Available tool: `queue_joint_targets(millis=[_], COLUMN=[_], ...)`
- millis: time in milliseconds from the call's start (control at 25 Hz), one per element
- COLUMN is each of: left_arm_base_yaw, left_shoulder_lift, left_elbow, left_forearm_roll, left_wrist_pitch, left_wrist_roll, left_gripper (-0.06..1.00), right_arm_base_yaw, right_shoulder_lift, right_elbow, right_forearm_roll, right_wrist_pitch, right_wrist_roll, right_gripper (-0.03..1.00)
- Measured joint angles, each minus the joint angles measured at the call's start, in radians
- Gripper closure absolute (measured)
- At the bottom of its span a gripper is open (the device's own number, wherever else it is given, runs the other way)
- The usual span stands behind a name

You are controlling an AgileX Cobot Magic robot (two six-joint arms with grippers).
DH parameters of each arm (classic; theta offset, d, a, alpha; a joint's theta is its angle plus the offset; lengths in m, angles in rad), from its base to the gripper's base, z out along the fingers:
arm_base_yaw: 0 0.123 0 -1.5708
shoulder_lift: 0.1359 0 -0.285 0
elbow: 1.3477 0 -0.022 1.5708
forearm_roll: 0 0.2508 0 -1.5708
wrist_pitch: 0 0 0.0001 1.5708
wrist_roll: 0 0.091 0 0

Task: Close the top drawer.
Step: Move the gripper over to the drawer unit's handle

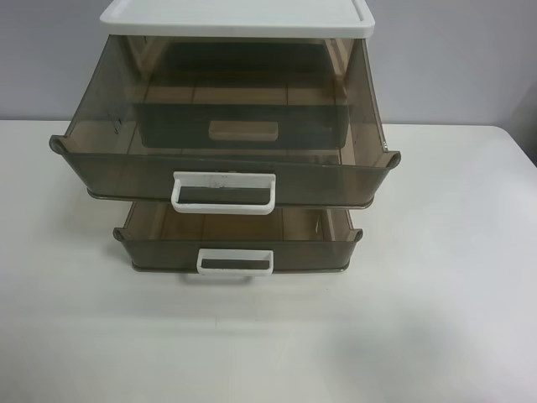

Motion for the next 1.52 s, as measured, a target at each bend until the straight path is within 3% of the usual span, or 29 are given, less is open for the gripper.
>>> queue_joint_targets(millis=[800,960,1120,1240,1360,1520], left_arm_base_yaw=[0.0,0.0,0.0,0.0,0.0,0.0], left_shoulder_lift=[0.0,0.0,0.0,0.0,0.0,0.0], left_elbow=[0.0,0.0,0.0,0.0,0.0,0.0], left_forearm_roll=[0.0,0.0,0.0,0.0,0.0,0.0], left_wrist_pitch=[0.0,0.0,0.0,0.0,0.0,0.0], left_wrist_roll=[0.0,0.0,0.0,0.0,0.0,0.0], left_gripper=[-0.05,-0.05,-0.05,-0.05,-0.05,-0.05], right_arm_base_yaw=[0.0,0.0,0.004,0.069,0.204,0.463], right_shoulder_lift=[0.01,0.181,0.455,0.641,0.808,1.008], right_elbow=[-0.017,-0.131,-0.291,-0.394,-0.484,-0.6], right_forearm_roll=[0.023,0.069,0.154,0.206,0.196,0.062], right_wrist_pitch=[-0.007,-0.039,-0.052,-0.079,-0.091,-0.094], right_wrist_roll=[0.0,-0.033,-0.187,-0.255,-0.27,-0.22], right_gripper=[-0.03,-0.03,-0.03,-0.03,-0.03,-0.03])
